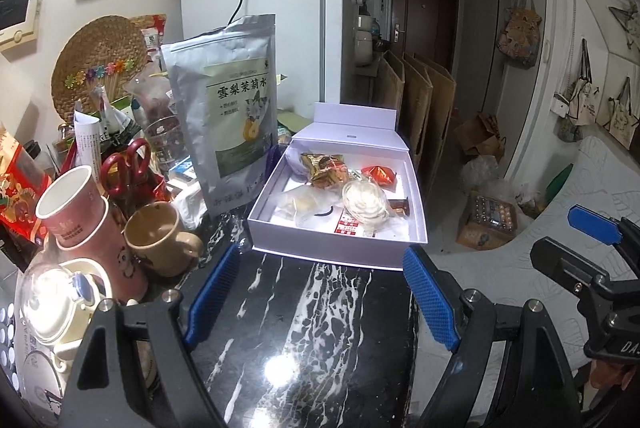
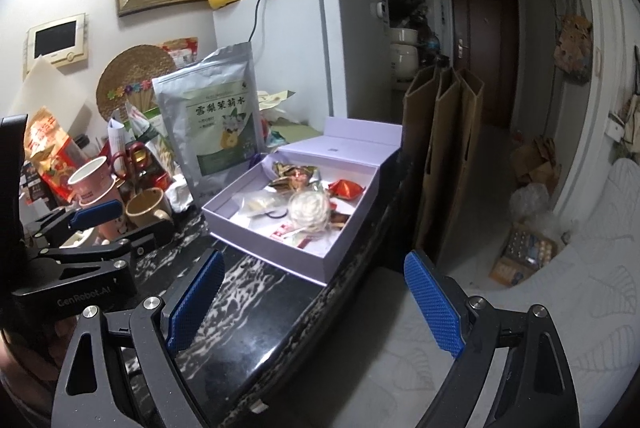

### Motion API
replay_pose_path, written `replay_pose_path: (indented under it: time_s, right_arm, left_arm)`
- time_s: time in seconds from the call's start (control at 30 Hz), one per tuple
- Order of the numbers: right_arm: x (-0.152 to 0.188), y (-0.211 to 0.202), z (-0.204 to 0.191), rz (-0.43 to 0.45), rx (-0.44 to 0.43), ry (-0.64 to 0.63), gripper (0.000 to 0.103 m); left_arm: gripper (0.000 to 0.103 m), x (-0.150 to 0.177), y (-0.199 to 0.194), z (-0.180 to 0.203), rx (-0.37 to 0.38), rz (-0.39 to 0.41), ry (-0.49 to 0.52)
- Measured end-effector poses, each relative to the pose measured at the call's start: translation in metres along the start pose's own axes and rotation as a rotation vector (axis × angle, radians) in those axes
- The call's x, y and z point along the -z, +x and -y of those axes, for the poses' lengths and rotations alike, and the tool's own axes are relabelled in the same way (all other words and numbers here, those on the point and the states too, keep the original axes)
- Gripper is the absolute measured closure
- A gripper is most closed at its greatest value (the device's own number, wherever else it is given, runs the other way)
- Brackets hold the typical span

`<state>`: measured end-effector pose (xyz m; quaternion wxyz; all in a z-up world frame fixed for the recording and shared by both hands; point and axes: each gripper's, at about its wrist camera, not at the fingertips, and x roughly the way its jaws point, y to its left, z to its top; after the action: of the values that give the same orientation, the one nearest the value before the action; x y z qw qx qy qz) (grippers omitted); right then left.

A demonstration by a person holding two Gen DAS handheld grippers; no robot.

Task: Organize soft objects

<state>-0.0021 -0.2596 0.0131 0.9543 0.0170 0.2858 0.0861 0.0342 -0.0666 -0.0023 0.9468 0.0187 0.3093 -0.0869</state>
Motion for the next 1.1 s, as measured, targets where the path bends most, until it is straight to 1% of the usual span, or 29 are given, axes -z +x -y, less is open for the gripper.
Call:
replay_pose_path:
  time_s: [0.63,1.1]
  right_arm:
    - [0.0015,0.0014,-0.0003,-0.013,-0.001,0.005,0.011]
    - [0.0029,0.0000,-0.0010,-0.017,0.000,0.003,0.011]
  left_arm:
    - [0.019,0.0021,-0.0011,0.0035,0.034,-0.010,0.015]
    - [0.019,0.0034,-0.0007,0.0073,0.043,-0.019,0.020]
